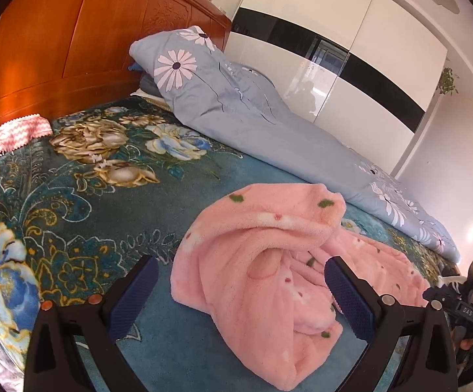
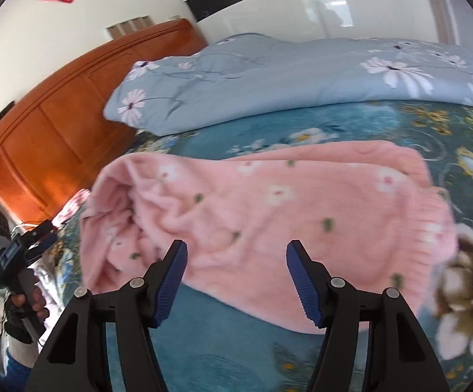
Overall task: Fold clothes
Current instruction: 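Lower the pink garment onto the open blanket and open the right gripper, then grasp the pink garment edge with the left gripper while the right gripper grasps another edge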
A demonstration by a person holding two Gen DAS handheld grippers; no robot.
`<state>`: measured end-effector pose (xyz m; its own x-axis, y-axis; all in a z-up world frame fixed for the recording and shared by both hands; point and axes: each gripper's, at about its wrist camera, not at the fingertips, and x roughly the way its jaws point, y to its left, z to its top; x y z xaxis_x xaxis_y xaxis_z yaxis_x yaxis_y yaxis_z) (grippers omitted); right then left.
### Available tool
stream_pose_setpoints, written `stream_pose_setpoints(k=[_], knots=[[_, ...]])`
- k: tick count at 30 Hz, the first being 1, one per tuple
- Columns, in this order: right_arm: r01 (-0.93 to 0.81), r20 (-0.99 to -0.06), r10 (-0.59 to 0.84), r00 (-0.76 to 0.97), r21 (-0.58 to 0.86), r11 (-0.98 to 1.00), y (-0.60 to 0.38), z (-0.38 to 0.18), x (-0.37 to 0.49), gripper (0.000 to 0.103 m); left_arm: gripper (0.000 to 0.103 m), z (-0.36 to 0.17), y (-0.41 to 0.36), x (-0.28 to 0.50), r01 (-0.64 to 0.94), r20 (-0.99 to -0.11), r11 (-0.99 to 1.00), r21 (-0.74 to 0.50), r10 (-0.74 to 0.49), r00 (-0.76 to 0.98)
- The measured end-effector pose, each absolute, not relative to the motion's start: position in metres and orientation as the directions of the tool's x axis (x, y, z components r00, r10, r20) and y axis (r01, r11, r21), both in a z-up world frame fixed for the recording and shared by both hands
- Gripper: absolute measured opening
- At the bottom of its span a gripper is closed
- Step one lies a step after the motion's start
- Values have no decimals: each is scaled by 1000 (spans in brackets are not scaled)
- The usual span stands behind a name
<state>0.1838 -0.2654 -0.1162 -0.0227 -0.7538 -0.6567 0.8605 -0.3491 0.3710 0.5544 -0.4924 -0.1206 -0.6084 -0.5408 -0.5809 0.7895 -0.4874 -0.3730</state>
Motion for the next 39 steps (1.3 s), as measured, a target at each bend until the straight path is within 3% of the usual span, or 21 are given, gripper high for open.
stream_pose_setpoints(k=[14,19,26,28,29,31,34,37,39], knots=[[751,-706,-698,-124,393,-531,-249,-145,90,64,103,-141,-531,508,838,-690,-507,-204,-533,-490],[727,-717,-688,-117,410,-551,-253,-154,70,35,102,-140,-539,494,833,-693,-519,-191,-530,-489],[651,-700,-712,-53,517,-556,-269,-171,53,32,94,-130,-541,469,811,-694,-569,-136,-529,-488],[629,-670,-741,-28,565,-534,-269,-172,52,11,83,-129,-543,463,808,-700,-575,-129,-524,-485],[622,-655,-755,-20,584,-523,-268,-170,51,11,79,-130,-544,462,807,-703,-576,-130,-521,-485],[610,-623,-782,-6,617,-497,-267,-163,50,9,53,-130,-549,459,805,-709,-577,-139,-509,-487],[602,-578,-816,6,654,-458,-269,-142,43,8,27,-132,-560,455,806,-721,-566,-171,-486,-495],[603,-527,-850,2,679,-419,-273,-114,34,8,12,-124,-574,448,822,-717,-551,-145,-514,-470],[613,-480,-877,-1,693,-380,-277,-89,28,8,9,-110,-585,444,830,-703,-539,-144,-534,-469]])
